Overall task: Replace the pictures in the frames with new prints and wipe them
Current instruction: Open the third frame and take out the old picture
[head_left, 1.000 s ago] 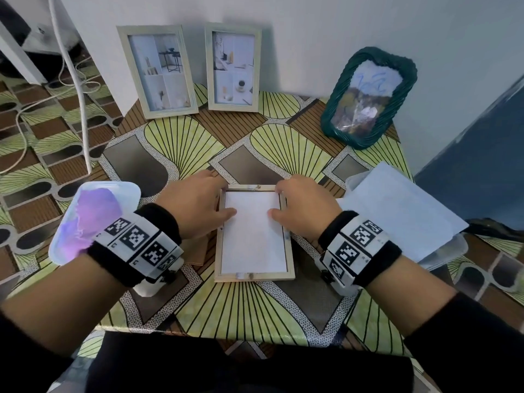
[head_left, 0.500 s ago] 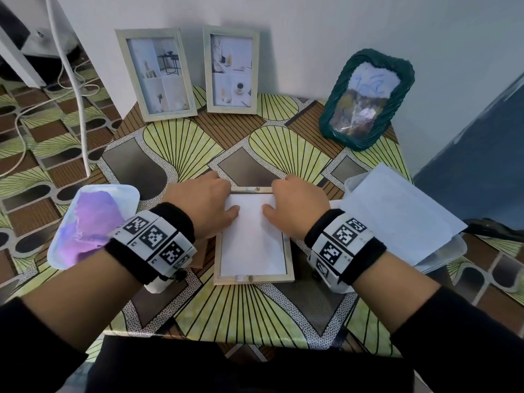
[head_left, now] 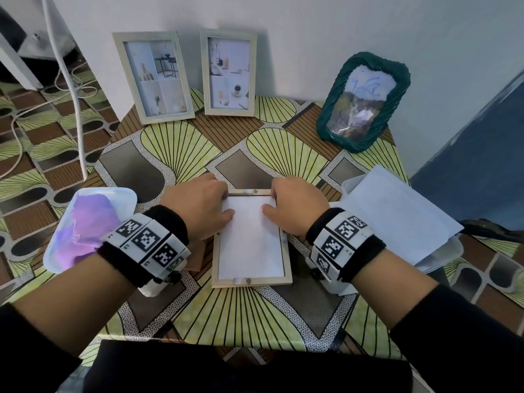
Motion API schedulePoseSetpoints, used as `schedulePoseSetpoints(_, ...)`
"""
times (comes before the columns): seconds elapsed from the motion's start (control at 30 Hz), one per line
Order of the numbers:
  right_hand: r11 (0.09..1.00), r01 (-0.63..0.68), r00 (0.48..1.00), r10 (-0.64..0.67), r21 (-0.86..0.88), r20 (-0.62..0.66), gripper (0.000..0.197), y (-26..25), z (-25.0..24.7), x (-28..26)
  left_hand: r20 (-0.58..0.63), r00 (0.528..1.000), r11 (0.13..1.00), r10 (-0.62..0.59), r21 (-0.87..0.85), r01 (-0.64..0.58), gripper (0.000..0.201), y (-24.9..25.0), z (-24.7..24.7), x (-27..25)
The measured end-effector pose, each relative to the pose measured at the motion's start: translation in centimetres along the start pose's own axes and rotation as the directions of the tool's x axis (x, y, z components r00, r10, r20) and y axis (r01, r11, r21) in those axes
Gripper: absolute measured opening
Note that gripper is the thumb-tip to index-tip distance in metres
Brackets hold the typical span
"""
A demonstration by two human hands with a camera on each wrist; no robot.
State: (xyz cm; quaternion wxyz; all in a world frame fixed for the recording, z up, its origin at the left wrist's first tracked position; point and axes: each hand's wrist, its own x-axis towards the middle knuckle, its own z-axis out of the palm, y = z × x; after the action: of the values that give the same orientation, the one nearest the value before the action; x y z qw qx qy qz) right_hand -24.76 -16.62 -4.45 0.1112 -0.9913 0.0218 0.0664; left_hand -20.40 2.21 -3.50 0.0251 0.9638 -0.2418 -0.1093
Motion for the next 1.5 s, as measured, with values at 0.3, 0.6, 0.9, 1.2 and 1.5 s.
schedulePoseSetpoints(0.3,1.0,-0.002,0.999,0.003,-0.025,0.04,0.034,-0.2,-0.1,-0.1,0.023,1.0,1.0,-0.009,0.005,0.009,0.045,-0.2,0.2,0.4)
schedulePoseSetpoints(0.6,0.999,0.004,0.996,-0.001,-0.04,0.093,0.039,-0.2,-1.2,0.1,0.047,0.999,1.0,-0.003,-0.016,0.004,0.06,-0.4,0.3,0.5)
schedulePoseSetpoints(0.9,0.999,0.001,0.992,0.004,-0.038,0.125,0.05,0.0,-1.2,0.2,0.064,0.998,1.0,-0.015,-0.016,0.016,0.069,-0.4,0.4,0.5)
schedulePoseSetpoints(1.2,0.995,-0.058,0.98,0.04,0.087,0.195,0.057,0.6,-1.2,0.6,0.08,0.996,0.996,-0.029,-0.078,0.035,0.067,-0.7,0.6,1.1)
schedulePoseSetpoints(1.5,0.99,-0.043,0.978,0.015,0.136,0.206,0.047,0.6,-1.2,0.7,0.09,0.996,0.994,-0.02,-0.11,0.03,0.068,-1.3,1.1,1.6)
